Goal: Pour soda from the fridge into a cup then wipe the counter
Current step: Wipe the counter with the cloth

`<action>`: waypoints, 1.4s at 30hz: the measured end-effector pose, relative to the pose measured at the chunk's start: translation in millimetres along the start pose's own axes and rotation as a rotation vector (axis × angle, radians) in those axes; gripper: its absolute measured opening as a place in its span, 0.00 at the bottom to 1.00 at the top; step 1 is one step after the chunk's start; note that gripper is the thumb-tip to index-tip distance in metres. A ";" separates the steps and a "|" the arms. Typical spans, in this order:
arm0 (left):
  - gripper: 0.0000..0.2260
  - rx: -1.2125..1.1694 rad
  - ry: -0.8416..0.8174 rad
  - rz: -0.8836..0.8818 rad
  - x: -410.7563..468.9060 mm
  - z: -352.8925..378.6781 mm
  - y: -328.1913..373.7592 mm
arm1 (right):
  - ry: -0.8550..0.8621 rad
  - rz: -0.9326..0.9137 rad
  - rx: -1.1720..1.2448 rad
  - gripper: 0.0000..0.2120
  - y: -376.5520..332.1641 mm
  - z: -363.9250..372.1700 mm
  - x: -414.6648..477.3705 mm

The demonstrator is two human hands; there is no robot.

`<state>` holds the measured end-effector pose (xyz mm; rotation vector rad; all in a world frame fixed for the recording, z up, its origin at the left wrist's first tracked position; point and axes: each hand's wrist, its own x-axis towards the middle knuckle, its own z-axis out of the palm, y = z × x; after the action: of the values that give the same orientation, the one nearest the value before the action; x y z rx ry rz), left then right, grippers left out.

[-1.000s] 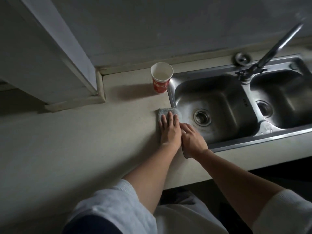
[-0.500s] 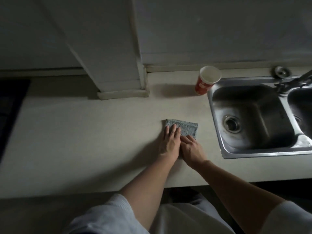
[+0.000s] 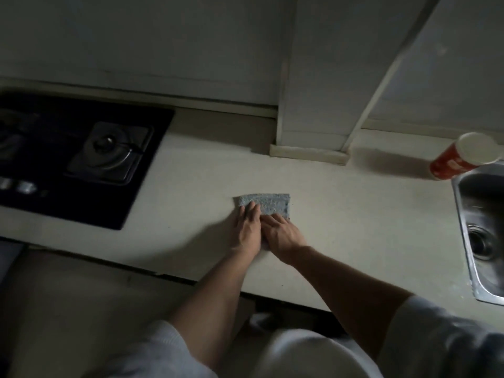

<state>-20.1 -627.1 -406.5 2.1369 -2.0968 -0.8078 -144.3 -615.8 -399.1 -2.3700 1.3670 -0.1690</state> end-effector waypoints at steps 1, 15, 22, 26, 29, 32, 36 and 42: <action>0.29 -0.008 -0.001 -0.031 8.1 -4.5 -7.3 | -0.023 -0.013 -0.016 0.25 -2.9 0.7 11.4; 0.27 0.044 -0.095 -0.050 84.4 -21.5 -10.2 | -0.233 0.142 -0.129 0.37 17.6 -2.2 88.8; 0.27 0.092 -0.107 -0.006 92.1 2.0 49.5 | -0.185 0.181 -0.102 0.35 68.2 -21.0 55.3; 0.30 0.116 -0.118 0.043 83.7 26.3 111.1 | -0.147 0.226 -0.087 0.34 112.6 -33.3 9.1; 0.32 0.137 -0.135 0.072 69.5 48.5 167.4 | -0.117 0.240 -0.070 0.34 152.6 -44.6 -36.3; 0.29 0.155 -0.171 0.119 56.4 78.6 230.7 | -0.074 0.277 -0.044 0.35 201.0 -58.5 -89.9; 0.33 0.171 -0.208 0.216 40.5 125.4 317.5 | -0.052 0.356 -0.036 0.41 263.7 -78.2 -167.2; 0.27 0.200 -0.266 0.303 16.0 175.0 411.0 | -0.070 0.512 -0.073 0.40 322.2 -93.7 -254.4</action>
<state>-467.0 -620.4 -406.7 1.8039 -2.6544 -0.9216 -562.2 -567.7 -417.7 -1.9755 1.9123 0.1084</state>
